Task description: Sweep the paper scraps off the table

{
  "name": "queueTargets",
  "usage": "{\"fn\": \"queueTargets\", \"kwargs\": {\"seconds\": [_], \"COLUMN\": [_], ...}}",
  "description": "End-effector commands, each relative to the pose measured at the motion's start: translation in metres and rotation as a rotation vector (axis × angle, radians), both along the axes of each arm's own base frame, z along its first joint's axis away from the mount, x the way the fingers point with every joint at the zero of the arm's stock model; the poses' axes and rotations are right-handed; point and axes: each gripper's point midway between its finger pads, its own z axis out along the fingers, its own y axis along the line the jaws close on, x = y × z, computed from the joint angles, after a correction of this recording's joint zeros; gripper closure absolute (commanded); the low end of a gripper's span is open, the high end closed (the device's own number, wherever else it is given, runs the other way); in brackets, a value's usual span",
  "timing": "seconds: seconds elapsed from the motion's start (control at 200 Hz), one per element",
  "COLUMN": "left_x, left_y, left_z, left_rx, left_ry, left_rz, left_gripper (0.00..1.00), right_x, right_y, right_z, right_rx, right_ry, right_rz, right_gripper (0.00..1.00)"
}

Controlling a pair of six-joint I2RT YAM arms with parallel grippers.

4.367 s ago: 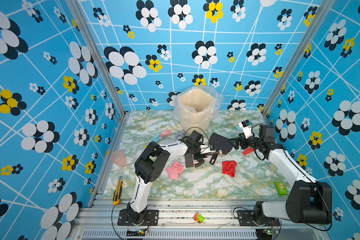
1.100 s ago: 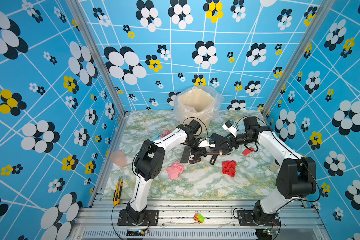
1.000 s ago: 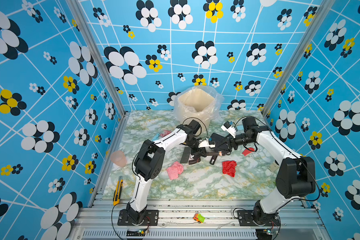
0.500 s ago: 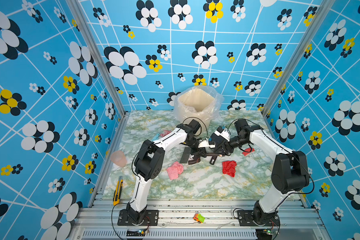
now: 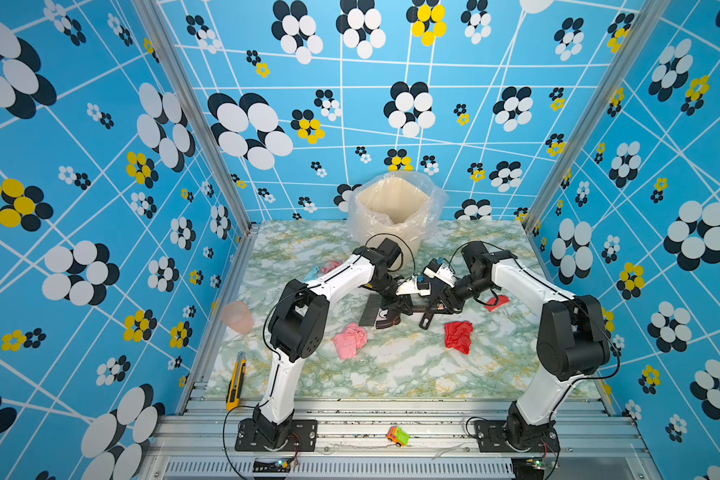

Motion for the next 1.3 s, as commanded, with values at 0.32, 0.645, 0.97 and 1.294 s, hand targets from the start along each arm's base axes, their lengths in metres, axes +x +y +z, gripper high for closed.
{"fn": "queueTargets", "kwargs": {"seconds": [0.32, 0.645, 0.97, 1.294], "left_x": [-0.001, 0.000, 0.002, 0.007], "left_y": [-0.008, -0.009, -0.009, -0.011], "left_z": [0.011, 0.010, 0.010, 0.008], "left_rx": [-0.040, -0.037, -0.038, -0.038], "left_ry": [0.040, 0.044, 0.042, 0.033], "left_rz": [-0.027, -0.024, -0.018, 0.002], "left_gripper": [1.00, 1.00, 1.00, 1.00], "right_x": [-0.001, 0.001, -0.001, -0.002], "right_y": [0.003, 0.003, 0.002, -0.001], "right_z": [-0.002, -0.003, -0.004, -0.012], "right_rx": [-0.033, -0.044, -0.055, -0.086], "right_ry": [0.003, 0.001, 0.015, 0.066], "right_rz": [0.016, 0.016, 0.013, 0.022], "right_gripper": [0.53, 0.76, 0.91, 1.00]}}
